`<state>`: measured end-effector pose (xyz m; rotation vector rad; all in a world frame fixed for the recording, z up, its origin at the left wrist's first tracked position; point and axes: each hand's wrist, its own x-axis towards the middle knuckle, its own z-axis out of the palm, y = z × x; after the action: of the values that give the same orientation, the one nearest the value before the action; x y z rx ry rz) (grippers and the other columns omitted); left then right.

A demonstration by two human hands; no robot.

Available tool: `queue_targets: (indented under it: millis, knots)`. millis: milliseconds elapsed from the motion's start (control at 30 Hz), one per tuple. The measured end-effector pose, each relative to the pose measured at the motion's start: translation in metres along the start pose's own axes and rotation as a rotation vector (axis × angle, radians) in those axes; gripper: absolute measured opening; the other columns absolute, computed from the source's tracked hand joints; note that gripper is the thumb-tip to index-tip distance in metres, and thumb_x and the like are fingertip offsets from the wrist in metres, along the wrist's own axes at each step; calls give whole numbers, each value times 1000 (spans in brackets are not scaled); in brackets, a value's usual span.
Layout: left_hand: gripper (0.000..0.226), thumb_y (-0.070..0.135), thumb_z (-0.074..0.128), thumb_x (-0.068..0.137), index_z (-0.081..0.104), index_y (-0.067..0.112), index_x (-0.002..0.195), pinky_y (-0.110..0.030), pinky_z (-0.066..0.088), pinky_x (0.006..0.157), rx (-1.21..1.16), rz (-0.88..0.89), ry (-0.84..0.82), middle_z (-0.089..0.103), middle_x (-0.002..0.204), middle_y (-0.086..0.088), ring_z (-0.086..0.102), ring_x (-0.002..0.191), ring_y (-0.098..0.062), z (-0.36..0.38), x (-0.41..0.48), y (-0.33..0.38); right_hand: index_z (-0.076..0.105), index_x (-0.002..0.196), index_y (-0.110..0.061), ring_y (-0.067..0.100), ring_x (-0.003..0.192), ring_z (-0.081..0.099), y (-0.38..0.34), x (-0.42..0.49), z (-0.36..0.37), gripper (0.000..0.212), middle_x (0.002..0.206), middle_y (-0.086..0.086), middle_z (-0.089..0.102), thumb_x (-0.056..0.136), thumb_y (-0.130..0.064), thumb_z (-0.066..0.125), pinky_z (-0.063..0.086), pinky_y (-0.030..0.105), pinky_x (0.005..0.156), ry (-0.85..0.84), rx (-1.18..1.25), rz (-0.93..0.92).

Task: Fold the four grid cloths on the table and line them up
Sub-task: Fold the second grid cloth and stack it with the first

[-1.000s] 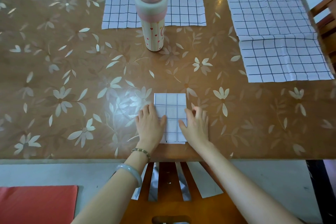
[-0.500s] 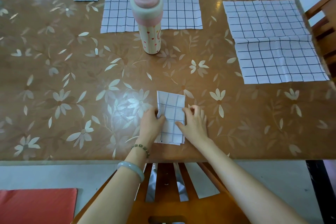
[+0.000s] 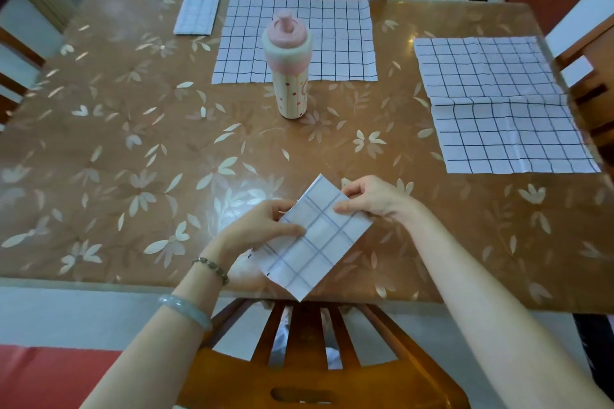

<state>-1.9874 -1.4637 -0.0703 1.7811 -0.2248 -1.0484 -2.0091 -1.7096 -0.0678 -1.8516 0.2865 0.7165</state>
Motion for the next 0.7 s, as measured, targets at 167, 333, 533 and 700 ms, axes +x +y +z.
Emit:
queue_targets:
  millis: [167,333,533,700]
  knots:
    - [26,7,82,72,69,16,93,-19,52,59,53,-118,-14,73,83,4,70,73,-6,-4,-22,-2,74,88,-10,27,102,66,-2,-11,2,17,105,12,71,72,-13,79,51,50,91,114,130,-1]
    - [42,-4,79,66,67,-2,106,-31,58,72,-294,-106,76,71,105,-19,69,98,-32,-13,-36,-13,70,85,-9,28,83,68,-2,-37,4,8,92,15,72,78,-7,74,55,45,81,253,265,-6]
    - [39,6,73,67,70,3,106,-34,58,72,-507,-25,179,73,105,-14,69,93,-27,-7,-34,1,70,77,-10,18,73,65,3,-68,24,5,79,3,71,77,-7,74,51,29,67,479,475,-18]
    - [16,-1,61,86,69,1,99,-34,60,67,-535,-42,228,72,99,-16,71,81,-26,-15,-50,8,70,77,-9,27,79,67,-7,-81,53,5,85,11,72,77,-6,74,54,44,78,598,541,17]
